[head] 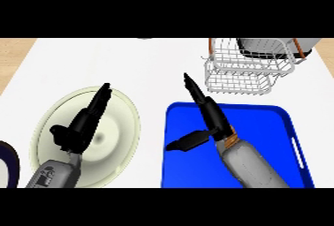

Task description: Pick the croissant from the tray and place it in the tiered basket

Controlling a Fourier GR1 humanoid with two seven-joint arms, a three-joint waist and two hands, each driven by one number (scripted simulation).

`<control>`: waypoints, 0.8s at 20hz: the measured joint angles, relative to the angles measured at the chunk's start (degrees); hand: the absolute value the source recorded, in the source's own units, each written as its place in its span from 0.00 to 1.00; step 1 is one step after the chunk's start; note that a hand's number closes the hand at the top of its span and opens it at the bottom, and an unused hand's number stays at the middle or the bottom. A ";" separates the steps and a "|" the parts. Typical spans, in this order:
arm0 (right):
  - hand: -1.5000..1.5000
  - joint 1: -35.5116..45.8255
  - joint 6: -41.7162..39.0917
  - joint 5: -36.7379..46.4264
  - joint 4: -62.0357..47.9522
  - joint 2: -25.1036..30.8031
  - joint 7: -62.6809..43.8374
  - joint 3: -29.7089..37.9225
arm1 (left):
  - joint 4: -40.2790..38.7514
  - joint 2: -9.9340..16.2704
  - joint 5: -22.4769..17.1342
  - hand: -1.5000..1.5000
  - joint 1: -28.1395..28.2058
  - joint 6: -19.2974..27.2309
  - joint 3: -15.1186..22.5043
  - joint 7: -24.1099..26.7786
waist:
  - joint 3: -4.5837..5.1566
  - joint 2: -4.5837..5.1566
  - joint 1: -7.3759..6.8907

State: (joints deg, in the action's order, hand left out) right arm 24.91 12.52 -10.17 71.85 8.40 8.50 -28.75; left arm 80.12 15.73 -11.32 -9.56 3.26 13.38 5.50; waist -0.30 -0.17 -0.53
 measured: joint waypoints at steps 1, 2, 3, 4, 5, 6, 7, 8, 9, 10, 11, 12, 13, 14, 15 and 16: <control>0.00 0.75 -0.24 1.08 1.25 1.57 -0.99 -0.06 | -0.13 -0.04 -0.02 0.50 0.35 -0.29 -0.08 0.60 | -0.01 -0.10 0.23; 0.00 1.50 -0.51 2.19 2.85 3.32 -2.40 -0.23 | -0.64 0.26 -0.26 0.50 0.51 -0.74 -0.59 1.14 | -0.02 -0.20 0.52; 0.00 1.69 -0.81 3.54 4.75 5.45 -4.20 -0.83 | -0.19 0.29 -0.12 0.50 0.99 -0.57 -0.57 1.15 | 0.01 -0.39 0.82; 0.00 2.56 -1.04 5.31 5.91 7.31 -6.32 -1.66 | -0.14 0.22 0.02 0.50 1.12 -0.31 -0.57 0.81 | 0.02 -0.52 1.03; 0.00 3.85 -1.45 7.21 6.77 9.49 -8.44 -2.28 | -0.12 0.12 0.05 0.50 1.29 -0.21 -0.57 0.77 | 0.04 -0.64 1.23; 0.00 5.08 -2.53 9.01 7.34 12.12 -10.59 -2.96 | -0.04 0.16 -0.01 0.50 1.50 -0.25 -0.65 0.80 | 0.09 -0.78 1.40; 0.00 6.32 -3.73 10.93 7.89 14.48 -12.88 -4.00 | -0.06 0.31 -0.09 0.50 1.60 -0.36 -0.79 0.74 | 0.14 -0.89 1.55; 0.00 7.62 -5.47 12.50 8.49 16.87 -15.34 -5.02 | -0.09 0.21 0.05 0.50 1.78 -0.20 -0.76 0.85 | 0.18 -1.01 1.72; 0.00 8.85 -7.52 14.06 9.15 19.22 -17.80 -6.26 | 0.06 0.29 0.02 0.50 1.91 -0.14 -0.83 0.58 | 0.25 -1.18 1.83; 0.00 10.33 -9.83 15.39 9.79 21.36 -20.27 -7.43 | 0.10 0.33 0.11 0.50 1.97 -0.14 -0.81 0.57 | 0.30 -1.25 1.85; 0.00 11.47 -12.27 16.70 10.63 23.55 -22.53 -8.75 | 0.16 0.41 0.11 0.50 2.14 -0.21 -0.87 0.67 | 0.36 -1.37 1.95; 0.00 12.80 -14.77 17.81 11.71 25.45 -24.93 -9.95 | 0.19 0.41 0.09 0.50 2.26 -0.20 -0.96 0.72 | 0.39 -1.44 2.02; 0.00 14.15 -17.24 18.66 12.75 26.97 -27.44 -10.99 | 0.11 0.29 0.05 0.50 2.27 -0.21 -0.98 0.70 | 0.37 -1.42 2.05; 0.00 15.05 -19.69 19.32 14.13 28.06 -29.99 -12.30 | 0.04 0.21 0.20 0.50 2.41 -0.21 -0.94 1.07 | 0.34 -1.41 2.11; 0.00 16.14 -22.34 19.45 15.67 29.38 -32.39 -12.98 | -0.02 0.24 0.19 0.50 2.44 -0.29 -1.02 1.14 | 0.28 -1.37 2.17; 0.00 17.06 -24.85 19.31 17.43 29.91 -35.20 -13.79 | -0.05 0.21 0.25 0.50 2.32 -0.21 -1.04 0.89 | 0.23 -1.31 2.15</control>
State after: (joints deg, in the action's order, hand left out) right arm 41.97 -12.33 9.14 89.28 38.31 -26.71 -42.54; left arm 80.07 15.95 -11.07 -7.23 3.06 12.34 6.38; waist -0.06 -1.48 1.63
